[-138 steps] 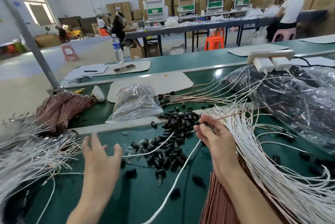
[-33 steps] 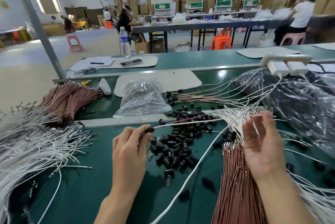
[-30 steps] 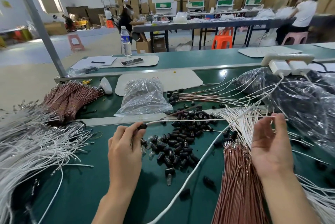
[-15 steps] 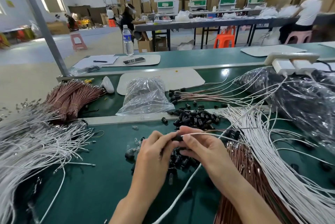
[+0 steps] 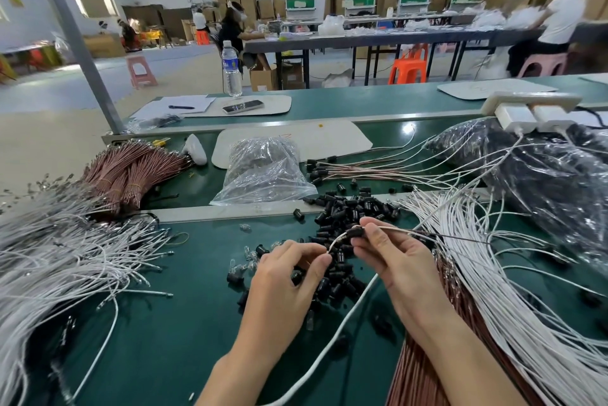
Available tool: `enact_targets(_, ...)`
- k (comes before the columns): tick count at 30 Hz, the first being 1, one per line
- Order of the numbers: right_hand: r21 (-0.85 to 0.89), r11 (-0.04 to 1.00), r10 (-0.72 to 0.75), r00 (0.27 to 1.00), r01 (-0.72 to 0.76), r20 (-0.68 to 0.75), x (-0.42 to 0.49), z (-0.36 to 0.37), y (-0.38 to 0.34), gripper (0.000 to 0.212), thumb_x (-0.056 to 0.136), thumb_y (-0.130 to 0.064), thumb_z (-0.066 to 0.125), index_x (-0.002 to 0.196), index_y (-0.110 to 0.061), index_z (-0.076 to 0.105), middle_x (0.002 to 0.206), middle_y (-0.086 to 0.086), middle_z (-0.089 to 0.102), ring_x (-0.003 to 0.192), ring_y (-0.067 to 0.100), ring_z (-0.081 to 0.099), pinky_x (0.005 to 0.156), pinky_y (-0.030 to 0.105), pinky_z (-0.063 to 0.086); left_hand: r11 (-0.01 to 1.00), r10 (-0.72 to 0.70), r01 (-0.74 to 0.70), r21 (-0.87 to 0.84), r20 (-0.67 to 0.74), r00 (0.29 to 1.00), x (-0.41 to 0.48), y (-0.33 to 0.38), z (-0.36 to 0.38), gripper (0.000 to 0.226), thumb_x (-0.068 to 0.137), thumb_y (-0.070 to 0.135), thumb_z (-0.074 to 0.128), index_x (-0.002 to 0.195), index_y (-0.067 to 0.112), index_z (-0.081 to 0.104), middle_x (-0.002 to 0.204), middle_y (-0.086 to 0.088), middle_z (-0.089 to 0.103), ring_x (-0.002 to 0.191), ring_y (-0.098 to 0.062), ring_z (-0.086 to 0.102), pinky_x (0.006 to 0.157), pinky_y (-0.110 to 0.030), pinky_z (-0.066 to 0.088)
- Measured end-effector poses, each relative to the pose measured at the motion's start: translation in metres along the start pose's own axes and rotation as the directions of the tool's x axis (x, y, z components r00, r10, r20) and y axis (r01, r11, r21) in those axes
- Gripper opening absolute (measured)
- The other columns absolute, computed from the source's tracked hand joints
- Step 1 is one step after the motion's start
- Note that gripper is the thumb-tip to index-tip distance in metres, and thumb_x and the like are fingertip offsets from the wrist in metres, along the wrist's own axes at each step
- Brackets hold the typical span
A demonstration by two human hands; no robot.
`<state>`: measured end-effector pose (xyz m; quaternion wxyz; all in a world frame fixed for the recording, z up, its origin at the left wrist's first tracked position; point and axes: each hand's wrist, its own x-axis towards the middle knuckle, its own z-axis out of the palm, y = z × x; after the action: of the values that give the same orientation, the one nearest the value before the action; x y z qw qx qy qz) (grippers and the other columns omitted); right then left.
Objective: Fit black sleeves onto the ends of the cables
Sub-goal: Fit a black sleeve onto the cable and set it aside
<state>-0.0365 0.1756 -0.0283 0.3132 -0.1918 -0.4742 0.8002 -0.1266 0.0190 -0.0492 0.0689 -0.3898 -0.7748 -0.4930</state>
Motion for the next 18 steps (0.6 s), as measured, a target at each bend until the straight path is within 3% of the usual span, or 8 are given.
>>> enact_targets(10, -0.096, 0.994, 0.054, 0.995, -0.047, 0.078, 0.0001, -0.0001, 0.0026, 0.024, 0.080, -0.025, 0.071, 0.101, -0.023, 0.082, 0.104, 0.011, 0.078, 0.092, 0.024, 0.076, 0.074, 0.025, 0.061, 0.999, -0.040, 0.040, -0.011, -0.027, 0.999, 0.0004, -0.0048, 0.0012, 0.013, 0.102, 0.048, 0.047, 0.100, 0.044, 0.059, 0.094, 0.021, 0.064, 0.092, -0.010, 0.061, 0.082, -0.037, 0.050)
enact_targets(14, -0.091, 0.992, 0.095, 0.990, -0.085, 0.108, -0.0009, 0.0016, 0.0057, 0.024, 0.081, -0.025, 0.071, 0.102, -0.022, 0.081, 0.106, 0.011, 0.077, 0.095, 0.025, 0.076, 0.075, 0.026, 0.060, 0.998, -0.069, 0.069, -0.009, 0.000, 0.998, -0.0021, -0.0040, 0.0045, 0.017, 0.102, 0.054, 0.042, 0.100, 0.044, 0.057, 0.090, 0.025, 0.061, 0.084, -0.008, 0.057, 0.073, -0.026, 0.041)
enact_targets(18, -0.108, 0.990, 0.105, 0.987, -0.092, 0.121, 0.0007, 0.0000, 0.0070, 0.025, 0.081, -0.028, 0.072, 0.103, -0.020, 0.081, 0.106, 0.009, 0.077, 0.094, 0.024, 0.076, 0.076, 0.026, 0.060, 0.997, -0.074, 0.074, -0.021, -0.014, 0.997, -0.0013, -0.0038, 0.0042, 0.018, 0.102, 0.054, 0.042, 0.098, 0.045, 0.057, 0.087, 0.021, 0.062, 0.083, -0.010, 0.059, 0.071, -0.028, 0.044)
